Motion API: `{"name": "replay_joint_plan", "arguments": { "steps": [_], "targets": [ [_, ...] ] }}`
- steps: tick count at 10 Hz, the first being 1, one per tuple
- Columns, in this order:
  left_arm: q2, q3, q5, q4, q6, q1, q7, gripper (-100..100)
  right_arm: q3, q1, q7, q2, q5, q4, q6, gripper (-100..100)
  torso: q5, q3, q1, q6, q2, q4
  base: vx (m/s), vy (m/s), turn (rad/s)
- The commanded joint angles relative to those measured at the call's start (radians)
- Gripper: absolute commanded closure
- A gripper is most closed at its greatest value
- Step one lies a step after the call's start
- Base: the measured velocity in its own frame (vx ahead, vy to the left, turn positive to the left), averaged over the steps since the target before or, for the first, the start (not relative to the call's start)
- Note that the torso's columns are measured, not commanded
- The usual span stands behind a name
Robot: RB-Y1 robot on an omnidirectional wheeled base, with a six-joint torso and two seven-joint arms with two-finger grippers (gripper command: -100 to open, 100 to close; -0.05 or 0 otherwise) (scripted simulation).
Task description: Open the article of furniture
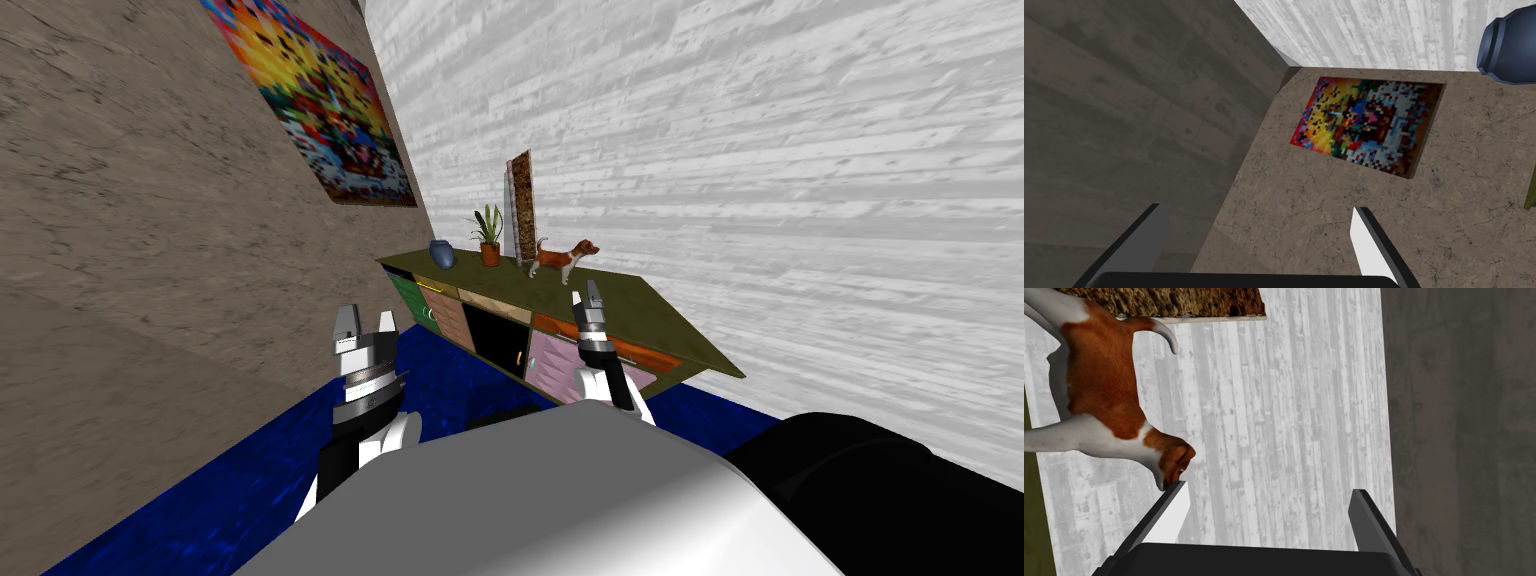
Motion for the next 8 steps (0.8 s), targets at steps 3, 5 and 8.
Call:
{"name": "replay_joint_plan", "arguments": {
  "steps": [3, 5, 8],
  "targets": [
    [0.0, 0.0, 0.0, 0.0, 0.0, 0.0, 0.0, 0, 0.0, 0.0, 0.0, 0.0, 0.0, 0.0, 0.0, 0, 0.0, -0.351, 0.0, 0.0, 0.175, 0.176, 0.0, 0.0, 0.0],
    [0.0, 0.0, 0.0, 0.0, 0.0, 0.0, 0.0, 0, 0.0, 0.0, 0.0, 0.0, 0.0, 0.0, 0.0, 0, 0.0, -0.644, 0.0, 0.0, 0.322, 0.322, 0.0, 0.0, 0.0],
    [0.0, 0.0, 0.0, 0.0, 0.0, 0.0, 0.0, 0, 0.0, 0.0, 0.0, 0.0, 0.0, 0.0, 0.0, 0, 0.0, -1.087, 0.0, 0.0, 0.544, 0.544, 0.0, 0.0, 0.0]
  ]
}}
